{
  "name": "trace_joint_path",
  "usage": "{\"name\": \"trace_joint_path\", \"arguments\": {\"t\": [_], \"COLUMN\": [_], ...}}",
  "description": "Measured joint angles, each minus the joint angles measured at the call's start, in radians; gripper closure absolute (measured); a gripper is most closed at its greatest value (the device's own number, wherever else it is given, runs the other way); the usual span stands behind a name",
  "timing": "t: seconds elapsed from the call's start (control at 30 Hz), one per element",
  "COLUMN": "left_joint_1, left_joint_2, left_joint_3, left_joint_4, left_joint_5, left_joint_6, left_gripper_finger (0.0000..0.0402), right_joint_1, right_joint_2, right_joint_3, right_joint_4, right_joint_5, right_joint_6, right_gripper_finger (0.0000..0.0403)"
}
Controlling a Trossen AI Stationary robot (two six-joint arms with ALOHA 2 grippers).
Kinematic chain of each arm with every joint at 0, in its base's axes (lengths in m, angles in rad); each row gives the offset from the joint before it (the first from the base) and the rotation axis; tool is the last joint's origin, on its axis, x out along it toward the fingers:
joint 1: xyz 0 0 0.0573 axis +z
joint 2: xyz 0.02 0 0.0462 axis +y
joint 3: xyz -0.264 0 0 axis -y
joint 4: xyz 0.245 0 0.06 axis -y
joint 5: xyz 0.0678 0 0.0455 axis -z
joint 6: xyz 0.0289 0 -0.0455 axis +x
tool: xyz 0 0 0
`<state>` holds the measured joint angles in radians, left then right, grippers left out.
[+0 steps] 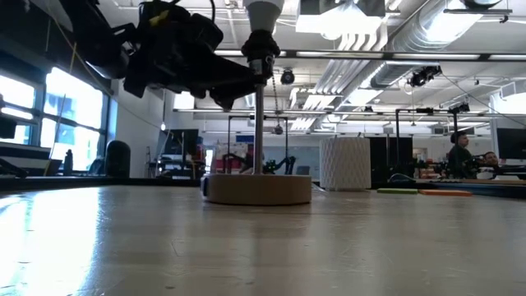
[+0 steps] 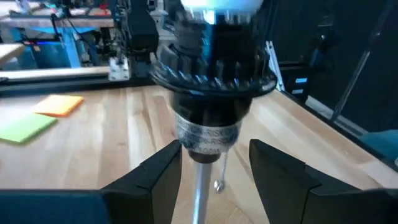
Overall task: Screw lightbulb
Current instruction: Insert the white lightbulb into the desk lamp
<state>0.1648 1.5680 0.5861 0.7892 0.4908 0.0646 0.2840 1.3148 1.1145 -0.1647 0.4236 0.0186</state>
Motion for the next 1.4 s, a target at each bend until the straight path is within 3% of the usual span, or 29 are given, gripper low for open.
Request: {"name": "trace_joint_path", "arguments": {"t": [0.17,0.47,0.8,1.1,1.27,1.4], "left_joint_1": [-0.02,-0.015,-0.017,-0.017,-0.021,-0.022], "left_joint_2": [0.079,0.142,0.133,0.134,0.133,0.133], "left_joint_3": [0.001,0.001,0.001,0.001,0.001,0.001], "left_joint_4": [0.101,0.201,0.364,0.376,0.37,0.366], "left_joint_5": [-0.002,0.003,-0.059,-0.059,-0.06,-0.056], "left_joint_6": [-0.008,0.0,-0.023,-0.03,-0.035,-0.035], "left_gripper_finger": [0.0213,0.0153,0.0152,0.0196,0.0235,0.0237], "right_joint_1": [0.024,0.026,0.026,0.02,0.031,0.028], "right_joint_2": [0.0,0.0,0.0,0.062,0.103,0.079], "right_joint_3": [0.001,0.001,0.002,0.003,0.003,0.003], "right_joint_4": [0.006,0.011,0.011,0.059,0.081,0.116], "right_joint_5": [0.039,0.039,0.039,0.036,0.039,0.058], "right_joint_6": [0.0,0.008,0.019,0.023,-0.108,-0.177], "right_gripper_finger": [0.0094,0.0094,0.0094,0.0094,0.0094,0.0094]}}
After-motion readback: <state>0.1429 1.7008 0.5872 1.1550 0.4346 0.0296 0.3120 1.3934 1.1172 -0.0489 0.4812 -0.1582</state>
